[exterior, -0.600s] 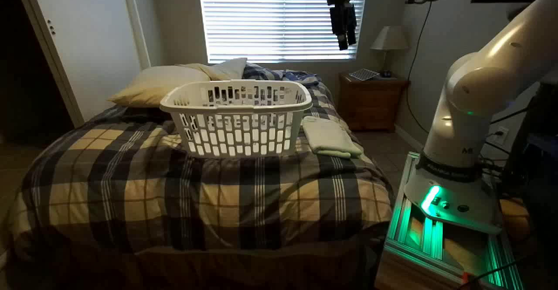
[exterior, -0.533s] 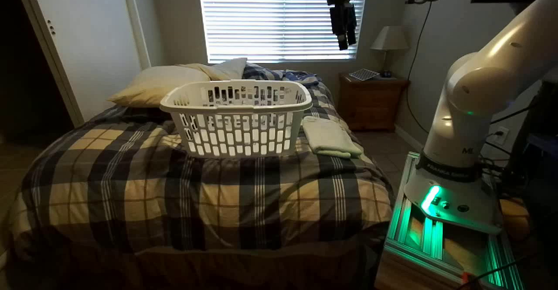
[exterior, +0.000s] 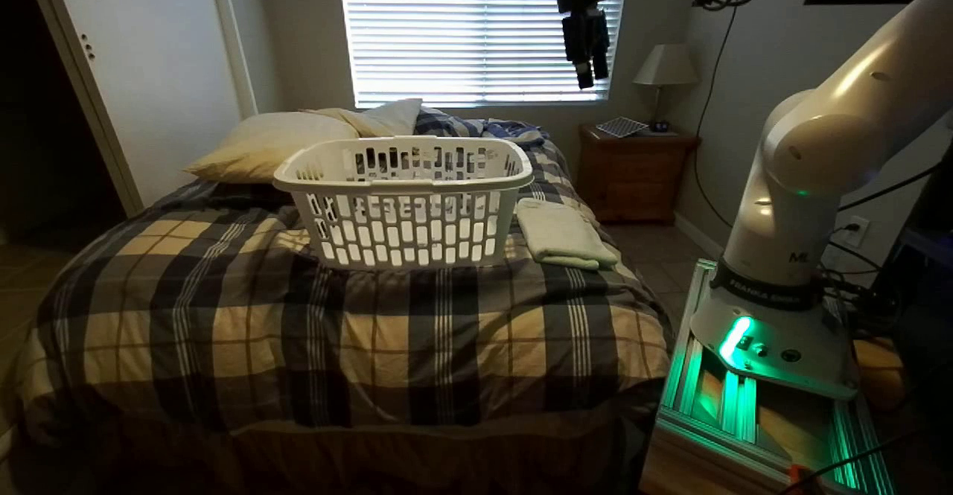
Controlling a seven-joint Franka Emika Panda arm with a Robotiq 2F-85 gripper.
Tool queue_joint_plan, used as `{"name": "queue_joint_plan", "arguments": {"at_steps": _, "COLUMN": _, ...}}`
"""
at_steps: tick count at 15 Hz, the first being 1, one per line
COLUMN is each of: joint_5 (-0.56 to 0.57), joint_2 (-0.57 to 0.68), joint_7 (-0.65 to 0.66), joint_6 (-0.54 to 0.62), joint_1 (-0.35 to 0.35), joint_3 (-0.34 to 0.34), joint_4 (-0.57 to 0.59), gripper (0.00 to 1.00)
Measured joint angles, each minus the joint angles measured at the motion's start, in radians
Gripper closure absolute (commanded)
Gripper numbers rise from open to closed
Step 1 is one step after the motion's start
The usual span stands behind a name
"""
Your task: Put the towel on the side of the laundry basket
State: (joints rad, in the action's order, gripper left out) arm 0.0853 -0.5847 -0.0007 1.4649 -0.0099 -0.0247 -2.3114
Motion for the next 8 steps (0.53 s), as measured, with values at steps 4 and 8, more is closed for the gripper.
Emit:
{"name": "queue_joint_plan", "arguments": {"at_steps": 4, "joint_5": 0.112, "joint_2": 0.068, "joint_7": 0.075, "joint_6": 0.163, "joint_1": -0.016, "joint_3": -0.008, "joint_4": -0.091, "gripper": 0.00}}
{"name": "queue_joint_plan", "arguments": {"at_steps": 8, "joint_5": 0.235, "joint_2": 0.151, "joint_7": 0.159, "joint_6": 0.421, "joint_1": -0.016, "joint_3": -0.034, "joint_4": -0.193, "gripper": 0.00}}
